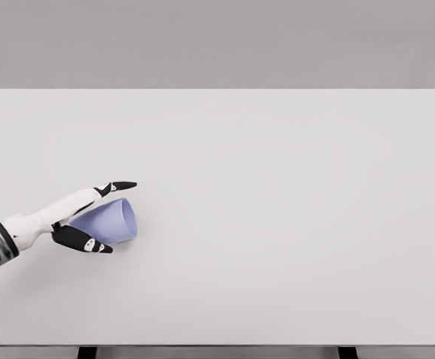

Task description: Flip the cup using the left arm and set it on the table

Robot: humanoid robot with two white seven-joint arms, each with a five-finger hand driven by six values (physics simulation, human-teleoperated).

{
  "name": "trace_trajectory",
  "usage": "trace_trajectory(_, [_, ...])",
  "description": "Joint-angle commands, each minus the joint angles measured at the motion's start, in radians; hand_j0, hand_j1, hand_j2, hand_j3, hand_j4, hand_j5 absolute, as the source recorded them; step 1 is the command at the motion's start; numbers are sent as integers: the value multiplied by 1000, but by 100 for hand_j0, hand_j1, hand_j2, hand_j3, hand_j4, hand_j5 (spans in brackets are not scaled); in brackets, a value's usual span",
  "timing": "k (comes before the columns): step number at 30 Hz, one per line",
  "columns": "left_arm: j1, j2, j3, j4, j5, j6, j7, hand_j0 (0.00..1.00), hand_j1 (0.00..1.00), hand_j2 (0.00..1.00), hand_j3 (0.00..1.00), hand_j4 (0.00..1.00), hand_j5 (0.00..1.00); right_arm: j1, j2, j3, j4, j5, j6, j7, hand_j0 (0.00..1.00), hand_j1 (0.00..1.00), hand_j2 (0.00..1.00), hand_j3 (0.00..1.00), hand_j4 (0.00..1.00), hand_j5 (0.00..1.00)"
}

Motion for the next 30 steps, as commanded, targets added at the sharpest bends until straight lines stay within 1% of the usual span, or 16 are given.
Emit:
trace_trajectory(1, [0,-3,0,0,2,9,0,100,100,100,100,100,100,0,0,0,0,-1,0,0,100,100,100,100,100,100])
trace_trajectory(13, [0,-23,-4,0,-1,32,0,100,100,100,100,100,100,0,0,0,0,-1,0,0,100,100,100,100,100,100])
trace_trajectory(23, [0,-23,-12,0,-1,55,0,100,100,100,100,100,100,0,0,0,0,-1,0,0,100,100,100,100,100,100])
trace_trajectory(24, [0,-23,-12,0,-1,55,0,97,97,97,97,97,97,0,0,0,0,-1,0,0,100,100,100,100,100,100])
trace_trajectory(26, [0,-23,-13,0,-4,55,0,88,88,88,88,88,88,0,0,0,0,-1,0,0,100,100,100,100,100,100])
trace_trajectory(27, [0,-23,-12,0,-7,55,-1,85,85,85,85,85,85,0,0,0,0,-1,0,0,100,100,100,100,100,100])
trace_trajectory(28, [-2,-21,-12,0,-7,55,-1,79,79,79,79,79,79,0,0,0,0,-1,0,0,100,100,100,100,100,100])
trace_trajectory(30, [-2,-20,-12,0,-7,55,-1,78,78,78,78,78,78,0,0,0,0,-1,0,0,100,100,100,100,100,100])
